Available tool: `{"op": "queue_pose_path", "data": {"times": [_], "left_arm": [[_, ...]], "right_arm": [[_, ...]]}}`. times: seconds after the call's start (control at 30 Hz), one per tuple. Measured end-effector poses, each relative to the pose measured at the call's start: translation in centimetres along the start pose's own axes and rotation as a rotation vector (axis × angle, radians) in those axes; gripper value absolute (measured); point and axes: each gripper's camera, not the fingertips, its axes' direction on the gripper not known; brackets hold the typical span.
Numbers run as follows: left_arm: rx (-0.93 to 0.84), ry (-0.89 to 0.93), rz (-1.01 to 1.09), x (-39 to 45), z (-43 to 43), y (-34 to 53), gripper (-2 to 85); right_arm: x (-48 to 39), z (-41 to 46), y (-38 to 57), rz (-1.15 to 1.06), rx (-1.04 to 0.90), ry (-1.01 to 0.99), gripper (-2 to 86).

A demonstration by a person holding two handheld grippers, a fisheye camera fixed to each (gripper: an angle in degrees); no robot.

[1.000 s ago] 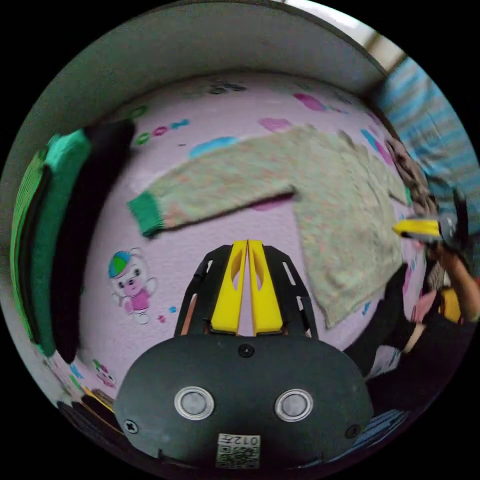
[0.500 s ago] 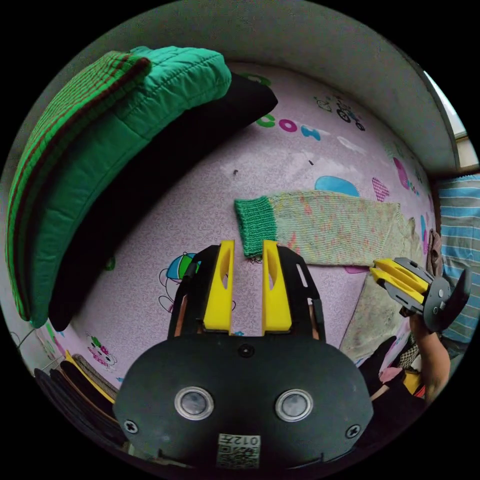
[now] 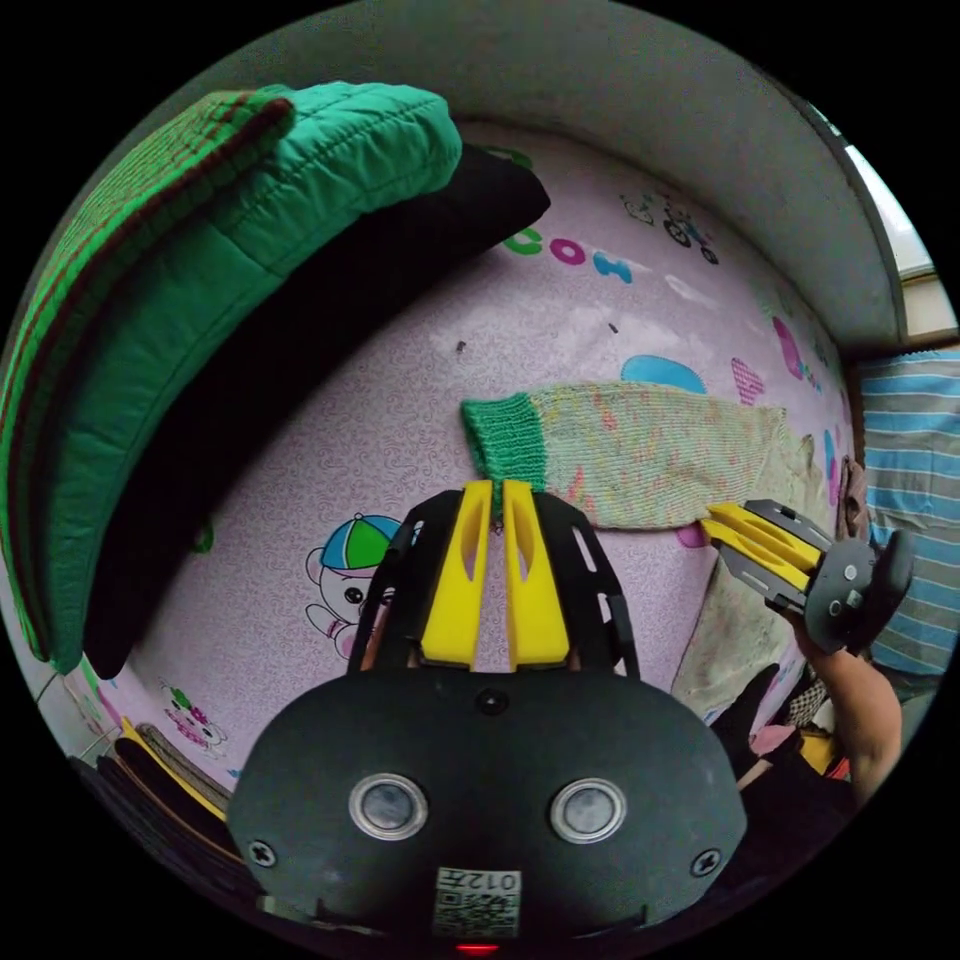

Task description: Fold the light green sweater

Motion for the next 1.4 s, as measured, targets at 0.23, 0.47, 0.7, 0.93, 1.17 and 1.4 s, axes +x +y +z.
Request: {"op": "queue_pose_path", "data": {"times": [0.23,0.47,0.7,0.93,1.17,1.4], "left_arm": [[0.135,0.175,0.076,-0.2,-5.6,0.9,0.0],[0.176,0.268,0.263,5.3,-8.4,1.7,-0.1],[0.138,0.324,0.39,12.1,-7.6,2.5,-0.1],[0.135,0.367,0.511,18.8,-7.3,3.4,0.0],[0.204,0.353,0.479,19.7,-7.0,3.2,0.3],[0.084,0.257,0.378,19.7,-0.7,2.5,0.5]], "right_arm": [[3.0,-0.1,3.5,0.208,0.053,-0.202,4.3],[4.5,-4.8,7.7,0.255,0.234,-0.265,8.6],[4.8,-6.4,12.3,0.281,0.318,-0.19,8.4],[6.9,-5.6,19.1,0.527,0.434,-0.139,7.1],[10.7,-4.6,26.4,0.662,0.417,-0.111,4.3],[12.7,-1.9,31.6,0.715,0.34,-0.034,0.9]]}}
